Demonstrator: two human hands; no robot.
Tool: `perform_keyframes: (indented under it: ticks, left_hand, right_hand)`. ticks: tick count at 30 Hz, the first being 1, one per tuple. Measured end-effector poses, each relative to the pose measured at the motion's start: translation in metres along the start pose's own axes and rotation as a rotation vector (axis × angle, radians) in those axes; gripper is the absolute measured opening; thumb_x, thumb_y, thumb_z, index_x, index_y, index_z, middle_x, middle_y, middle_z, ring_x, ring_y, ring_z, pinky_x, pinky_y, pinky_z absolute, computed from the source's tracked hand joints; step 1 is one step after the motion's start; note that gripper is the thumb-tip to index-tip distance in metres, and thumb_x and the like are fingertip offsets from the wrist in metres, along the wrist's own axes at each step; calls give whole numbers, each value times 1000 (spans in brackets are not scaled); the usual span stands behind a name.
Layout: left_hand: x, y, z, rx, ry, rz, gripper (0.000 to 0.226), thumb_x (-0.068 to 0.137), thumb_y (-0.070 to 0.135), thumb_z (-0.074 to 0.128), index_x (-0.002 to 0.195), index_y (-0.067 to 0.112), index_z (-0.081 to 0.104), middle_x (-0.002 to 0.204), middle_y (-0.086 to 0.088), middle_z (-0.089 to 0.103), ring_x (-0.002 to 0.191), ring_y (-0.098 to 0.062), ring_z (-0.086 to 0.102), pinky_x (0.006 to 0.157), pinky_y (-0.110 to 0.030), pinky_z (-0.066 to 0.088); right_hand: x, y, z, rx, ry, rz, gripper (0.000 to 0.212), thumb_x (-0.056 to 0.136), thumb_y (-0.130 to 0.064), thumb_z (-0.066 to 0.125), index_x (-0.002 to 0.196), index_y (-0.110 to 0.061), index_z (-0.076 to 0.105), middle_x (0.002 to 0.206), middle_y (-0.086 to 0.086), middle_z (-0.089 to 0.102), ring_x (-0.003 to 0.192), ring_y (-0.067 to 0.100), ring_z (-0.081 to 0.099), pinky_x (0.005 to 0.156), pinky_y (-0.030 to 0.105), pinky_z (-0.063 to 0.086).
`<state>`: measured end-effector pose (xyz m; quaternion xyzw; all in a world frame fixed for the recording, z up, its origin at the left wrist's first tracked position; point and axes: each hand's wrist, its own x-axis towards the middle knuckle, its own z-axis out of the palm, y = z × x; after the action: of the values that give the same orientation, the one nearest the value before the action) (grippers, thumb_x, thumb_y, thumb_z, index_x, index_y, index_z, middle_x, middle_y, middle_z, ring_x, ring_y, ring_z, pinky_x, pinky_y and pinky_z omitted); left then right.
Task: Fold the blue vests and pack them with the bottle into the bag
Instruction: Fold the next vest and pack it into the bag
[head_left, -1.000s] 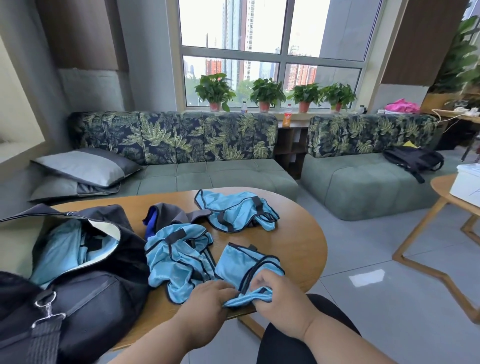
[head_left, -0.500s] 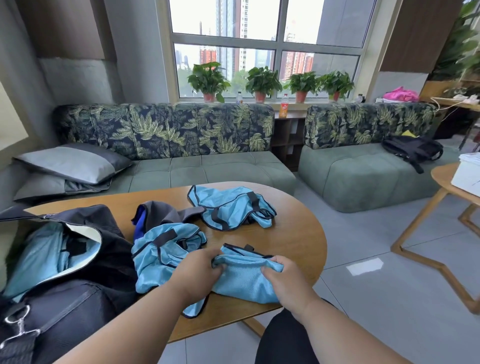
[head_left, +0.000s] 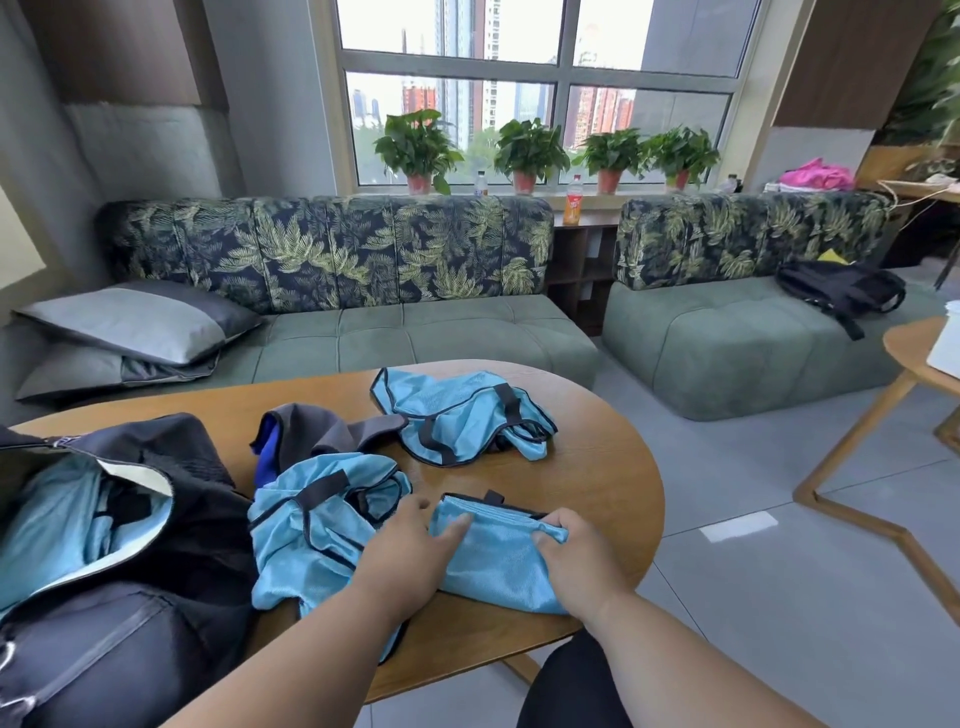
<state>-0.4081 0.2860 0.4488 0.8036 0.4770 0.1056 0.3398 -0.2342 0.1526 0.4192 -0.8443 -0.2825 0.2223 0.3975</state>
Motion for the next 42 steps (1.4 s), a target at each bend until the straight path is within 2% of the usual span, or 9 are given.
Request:
perform_keyframes:
  ticks: [8,15,18,21,25,31,34,37,42]
  left_hand:
    - [-2,-2,-6,-135,-200,27,19,92,45,74,105,31,70,96,13,75,87,-4,70,82,-28,58]
    - [-29,6,-31,-471,-135,157,9,91,20,78,89,20,70,82,4,77,75,-13,73,70,-31,60]
    - [-42,7,-46,-533,-181,191,16,89,8,78,83,19,67,76,7,71,71,-9,67,65,-26,55]
    - [-56,1,-66,-588,-232,216,14,88,5,80,91,8,67,79,2,70,72,-10,66,66,-26,54]
    - [-81,-11,-97,-657,-254,249,20,83,8,84,98,9,71,90,-2,74,81,-13,69,75,-30,57]
    - [-108,-38,-143,-805,-129,280,25,79,9,86,97,21,75,99,-4,75,91,-18,69,83,-36,56]
    - [-119,-52,-160,-962,78,207,50,83,-5,84,123,22,69,112,-4,74,99,-21,75,84,-30,60]
    - [-127,-72,-168,-990,290,39,76,83,15,90,145,34,50,126,4,68,109,-16,74,90,-31,59]
    - [-155,-85,-177,-1296,-10,-190,42,99,34,70,133,9,68,121,-11,77,111,-31,75,107,-53,53]
  right_hand:
    - [-11,-10,-7,34,-53,30,21,101,-30,59,116,-42,51,95,-4,67,69,15,60,59,29,45]
    - [-26,-21,-12,197,-331,-16,71,88,-14,67,150,-42,43,139,-10,57,110,2,64,86,20,55]
    - [-38,-30,-13,273,-499,-16,69,88,2,60,147,-33,52,130,-4,71,109,11,73,87,28,59]
    - [-55,-43,-16,313,-705,10,57,91,10,54,137,-24,61,120,1,77,111,22,74,87,33,59]
    - [-71,-57,-4,414,-935,12,54,88,-3,78,139,-7,61,133,17,70,126,37,66,113,53,49]
    - [-96,-96,36,642,-921,-9,69,77,-11,85,140,0,59,133,26,68,125,46,64,111,58,49]
    - [-113,-123,60,723,-893,-46,67,82,-15,81,142,2,57,134,29,66,125,48,64,108,59,51]
    - [-131,-149,79,785,-835,-88,57,89,-12,76,142,-4,58,131,23,70,121,41,68,98,51,57]
    - [-155,-187,107,742,-781,-156,48,97,-14,73,142,-11,58,130,17,72,120,37,70,107,58,52]
